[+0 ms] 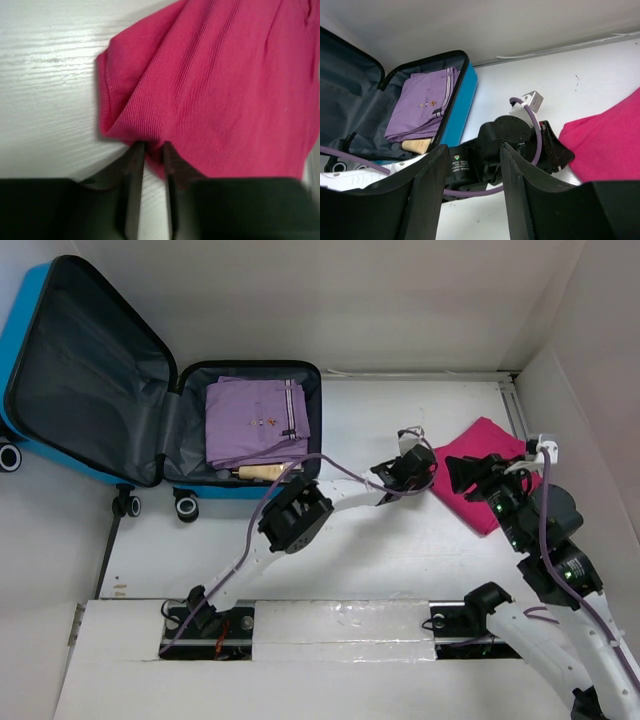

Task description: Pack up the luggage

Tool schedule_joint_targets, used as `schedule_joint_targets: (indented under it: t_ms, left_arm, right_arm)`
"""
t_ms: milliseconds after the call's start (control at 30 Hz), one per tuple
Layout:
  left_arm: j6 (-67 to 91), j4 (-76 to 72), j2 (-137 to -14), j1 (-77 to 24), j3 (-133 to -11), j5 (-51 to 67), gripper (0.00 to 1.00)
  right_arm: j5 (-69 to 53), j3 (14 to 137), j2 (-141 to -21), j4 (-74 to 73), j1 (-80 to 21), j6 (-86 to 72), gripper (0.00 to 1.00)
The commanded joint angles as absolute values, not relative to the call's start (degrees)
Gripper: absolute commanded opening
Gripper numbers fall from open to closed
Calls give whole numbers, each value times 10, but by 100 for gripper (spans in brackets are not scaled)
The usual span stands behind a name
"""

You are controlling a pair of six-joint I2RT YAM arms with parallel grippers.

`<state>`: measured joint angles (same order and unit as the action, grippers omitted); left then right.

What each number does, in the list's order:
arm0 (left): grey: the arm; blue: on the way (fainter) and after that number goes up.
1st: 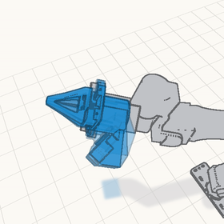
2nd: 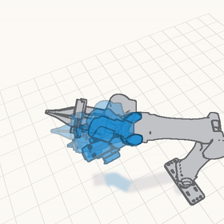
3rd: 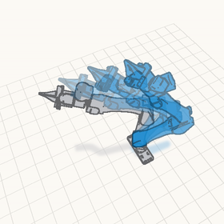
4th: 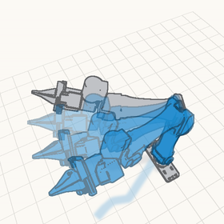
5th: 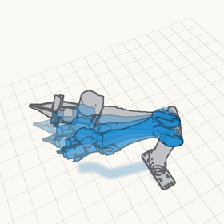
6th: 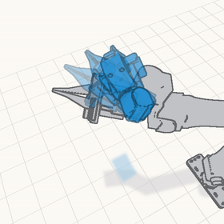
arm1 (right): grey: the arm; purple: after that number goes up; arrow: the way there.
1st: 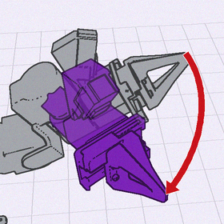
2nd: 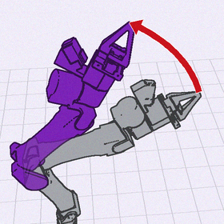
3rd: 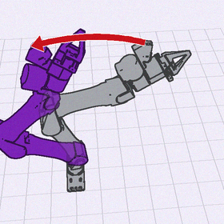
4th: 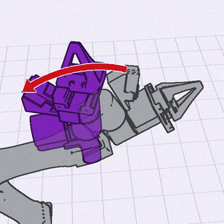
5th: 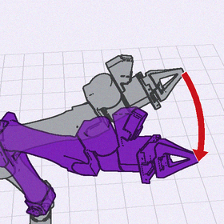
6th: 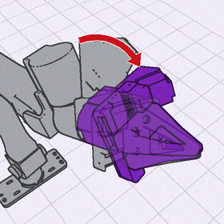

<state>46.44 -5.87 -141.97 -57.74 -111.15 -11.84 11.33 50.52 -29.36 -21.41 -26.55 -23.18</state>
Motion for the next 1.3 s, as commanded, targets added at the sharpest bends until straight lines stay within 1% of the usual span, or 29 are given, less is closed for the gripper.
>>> schedule_joint_targets:
  t_ms: [0, 33, 167, 300, 433, 467, 500, 533, 567, 600, 633, 733, 800, 933, 1000, 1100, 1267]
  left_arm:
    - [473, -59, -1418, -558, -1118, -132, 6]
    - [473, -59, -1400, -549, -1107, -138, 0]
    - [462, -115, -1321, -524, -981, -154, 0]
    - [437, -143, -1249, -495, -897, -182, 0]
    - [418, -130, -1203, -464, -853, -206, 0]
    - [417, -130, -1196, -459, -847, -206, 10]
    - [407, -130, -1189, -448, -842, -195, 24]
    - [407, -118, -1180, -448, -842, -187, 48]
    - [402, -109, -1180, -448, -842, -187, 58]
    - [393, -109, -1166, -448, -835, -179, 63]
    - [393, -109, -1158, -453, -818, -179, 65]
    - [401, -109, -1133, -474, -787, -187, 65]
    - [434, -126, -1122, -479, -746, -144, 63]
    - [514, -142, -1121, -479, -697, -104, 57]
    - [558, -134, -1127, -494, -697, -96, 56]
    - [565, -120, -1161, -519, -734, -103, 56]
    - [587, -101, -1216, -530, -793, -103, 56]
  right_arm:
    - [100, 503, -295, -190, -263, -224, 52]
    - [100, 496, -295, -190, -263, -224, 52]
    - [100, 482, -302, -184, -263, -224, 52]
    - [78, 458, -322, -156, -263, -224, 52]
    - [62, 443, -346, -123, -263, -230, 52]
    - [62, 443, -352, -118, -263, -230, 52]
    - [62, 443, -360, -118, -263, -230, 52]
    - [62, 443, -360, -118, -263, -235, 52]
    - [62, 438, -366, -118, -263, -236, 52]
    - [62, 438, -367, -110, -263, -236, 52]
    - [62, 438, -367, -110, -263, -236, 52]
    - [62, 438, -372, -105, -263, -236, 52]
    - [62, 432, -377, -98, -263, -236, 52]
    - [62, 432, -383, -98, -263, -236, 52]
    - [67, 432, -383, -91, -263, -236, 52]
    - [67, 432, -378, -91, -263, -236, 52]
    - [62, 426, -372, -91, -263, -241, 52]
